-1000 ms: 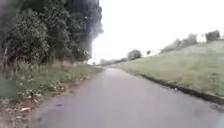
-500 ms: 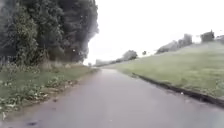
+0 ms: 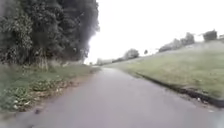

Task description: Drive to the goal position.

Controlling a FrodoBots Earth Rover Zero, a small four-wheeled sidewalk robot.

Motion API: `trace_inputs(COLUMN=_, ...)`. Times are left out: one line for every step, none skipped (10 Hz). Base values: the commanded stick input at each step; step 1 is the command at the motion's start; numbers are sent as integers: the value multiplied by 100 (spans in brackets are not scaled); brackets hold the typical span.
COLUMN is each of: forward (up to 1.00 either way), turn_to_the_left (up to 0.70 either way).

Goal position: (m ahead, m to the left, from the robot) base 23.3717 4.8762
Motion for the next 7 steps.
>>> trace_inputs(forward=100, turn_to_the_left=-8)
trace_inputs(forward=100, turn_to_the_left=-4)
trace_inputs(forward=100, turn_to_the_left=0)
trace_inputs(forward=100, turn_to_the_left=0)
trace_inputs(forward=100, turn_to_the_left=0)
trace_inputs(forward=100, turn_to_the_left=0)
trace_inputs(forward=100, turn_to_the_left=0)
